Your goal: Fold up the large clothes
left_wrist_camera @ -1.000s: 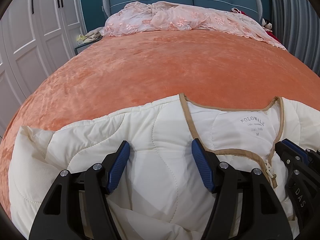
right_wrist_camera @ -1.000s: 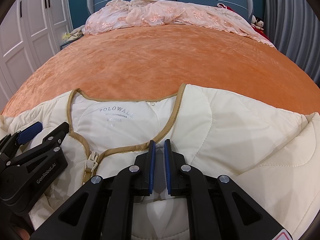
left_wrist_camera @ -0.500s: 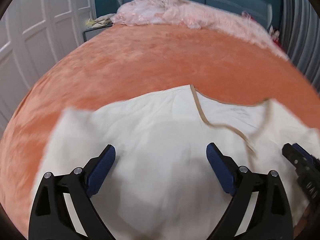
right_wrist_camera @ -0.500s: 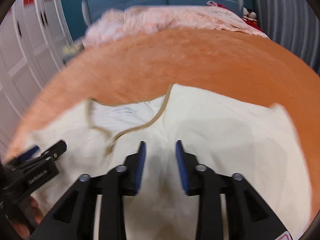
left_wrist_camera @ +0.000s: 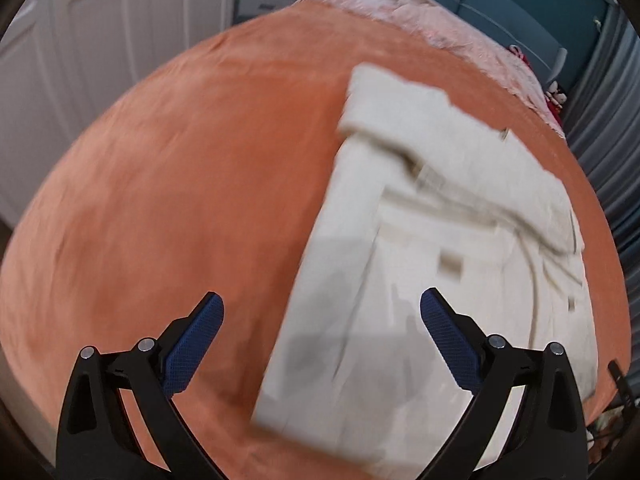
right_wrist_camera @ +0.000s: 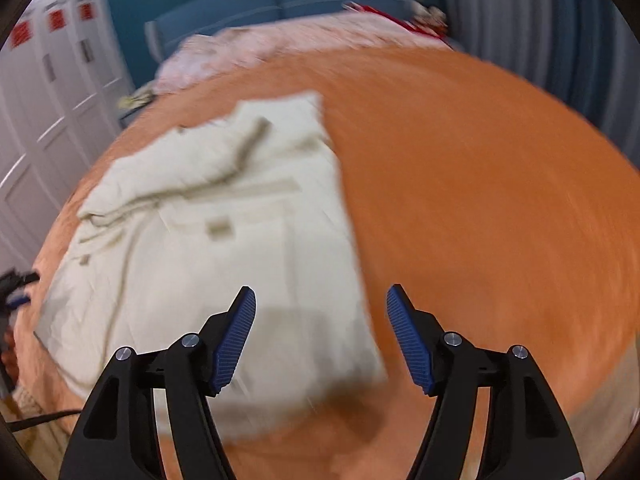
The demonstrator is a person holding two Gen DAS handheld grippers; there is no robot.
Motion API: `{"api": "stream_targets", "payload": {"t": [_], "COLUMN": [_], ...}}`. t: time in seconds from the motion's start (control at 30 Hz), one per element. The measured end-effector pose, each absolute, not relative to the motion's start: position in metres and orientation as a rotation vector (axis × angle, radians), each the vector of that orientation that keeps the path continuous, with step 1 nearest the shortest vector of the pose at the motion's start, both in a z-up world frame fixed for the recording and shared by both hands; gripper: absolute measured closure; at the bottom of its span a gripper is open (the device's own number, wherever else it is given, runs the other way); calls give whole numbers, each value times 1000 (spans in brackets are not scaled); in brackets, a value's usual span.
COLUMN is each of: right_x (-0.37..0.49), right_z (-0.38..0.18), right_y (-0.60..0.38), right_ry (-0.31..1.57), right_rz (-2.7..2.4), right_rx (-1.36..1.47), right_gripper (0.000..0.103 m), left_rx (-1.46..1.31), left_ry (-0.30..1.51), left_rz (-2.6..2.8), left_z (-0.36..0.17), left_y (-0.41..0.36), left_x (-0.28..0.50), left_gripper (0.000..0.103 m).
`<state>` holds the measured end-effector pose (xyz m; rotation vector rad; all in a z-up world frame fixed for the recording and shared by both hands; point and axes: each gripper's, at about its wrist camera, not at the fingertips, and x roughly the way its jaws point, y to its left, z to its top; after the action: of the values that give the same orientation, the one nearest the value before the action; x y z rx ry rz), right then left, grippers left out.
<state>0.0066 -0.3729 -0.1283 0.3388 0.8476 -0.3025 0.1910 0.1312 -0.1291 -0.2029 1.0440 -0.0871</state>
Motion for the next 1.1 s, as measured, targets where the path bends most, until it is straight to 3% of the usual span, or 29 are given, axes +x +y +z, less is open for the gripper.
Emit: {"api": "stream_targets", "payload": {"t": [0.33, 0.4, 0.47, 0.5, 0.53, 0.57, 0.6, 0.87, 1.1], "right_x": [-2, 0, 2, 6, 6, 7, 8, -28, -96], "right_z": [-176, -185, -185, -185, -184, -184, -183, -114, -74], "right_y": [-398, -387, -377, -373, -372, -370, -368, -348, -330], "right_ry": [883, 889, 890, 900, 906, 908, 909, 763, 768], "right_rz": [-301, -291, -273, -270, -264, -239, -233, -155, -65], "right_rx": [681, 705, 686, 670, 663, 664, 663, 490, 411], "right_gripper": [36, 36, 48, 58, 79, 92, 97, 100, 100], "left_rx": [-336, -353, -368, -399, -416, -426, -407, -378, -322], "left_ry": [1096, 1103, 1112, 1127, 1132, 1128, 1118, 989, 969], "left_rz": [-76, -78, -81, -103, -113, -117, -104, -195, -241], "left_z": [-168, -166, -165, -165, -166, -164, -159, -97, -54], "left_y": [130, 129, 130, 132, 134, 135, 135, 143, 164], "left_x": [160, 160, 159, 159, 158, 156, 154, 112, 44], "left_gripper": [9, 26, 52, 70, 82, 89, 94, 97, 98]}}
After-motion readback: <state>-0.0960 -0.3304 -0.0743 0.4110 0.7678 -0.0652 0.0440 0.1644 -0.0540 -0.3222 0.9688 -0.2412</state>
